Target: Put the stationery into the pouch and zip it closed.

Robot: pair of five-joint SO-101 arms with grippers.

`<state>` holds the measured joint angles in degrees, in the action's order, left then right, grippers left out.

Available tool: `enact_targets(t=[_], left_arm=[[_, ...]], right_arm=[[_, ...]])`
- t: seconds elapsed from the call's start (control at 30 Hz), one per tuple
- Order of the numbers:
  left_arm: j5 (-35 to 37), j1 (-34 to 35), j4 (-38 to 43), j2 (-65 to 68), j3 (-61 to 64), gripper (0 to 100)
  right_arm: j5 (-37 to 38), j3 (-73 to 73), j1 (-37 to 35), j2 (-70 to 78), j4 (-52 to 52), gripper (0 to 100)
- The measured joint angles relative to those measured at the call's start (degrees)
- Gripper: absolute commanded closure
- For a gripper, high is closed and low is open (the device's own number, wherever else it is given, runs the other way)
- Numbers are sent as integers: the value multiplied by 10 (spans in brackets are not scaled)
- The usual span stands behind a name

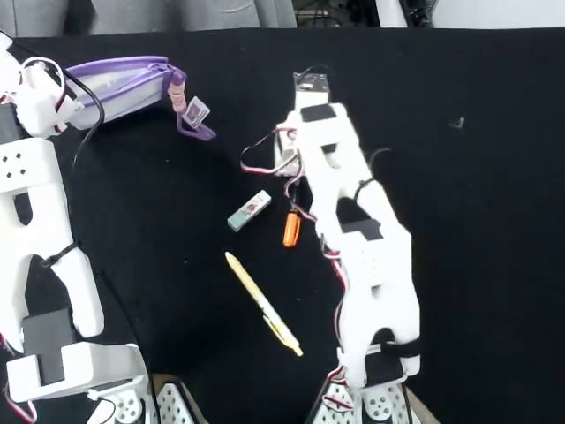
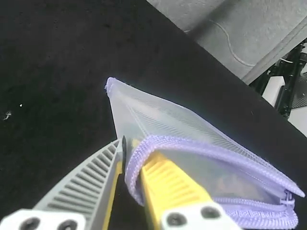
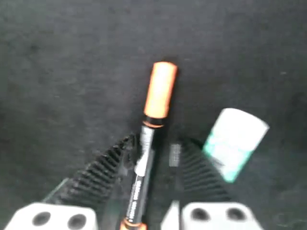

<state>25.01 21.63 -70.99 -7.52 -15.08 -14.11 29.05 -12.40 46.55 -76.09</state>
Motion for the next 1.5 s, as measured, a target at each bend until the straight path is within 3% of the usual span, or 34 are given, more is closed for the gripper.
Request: enact_targets(t=[0.2, 0.4, 0.57, 0.8, 1.17, 1.5], left_arm=[[0, -5, 0, 0, 0, 971], [0, -75, -22, -61, 0, 971], [0, -135, -25, -135, 0, 971], [0, -188, -62, -153, -1, 971], [0, -211, -70, -146, 78, 971], [0, -249, -70, -140, 127, 971]], right_arm=[[29, 111, 17, 58, -79, 988], [33, 211, 67, 62, -170, 988], [33, 292, 127, 28, -226, 988], [33, 324, 153, -66, -230, 988], [33, 330, 146, -295, -230, 988], [33, 333, 39, -426, -207, 988]])
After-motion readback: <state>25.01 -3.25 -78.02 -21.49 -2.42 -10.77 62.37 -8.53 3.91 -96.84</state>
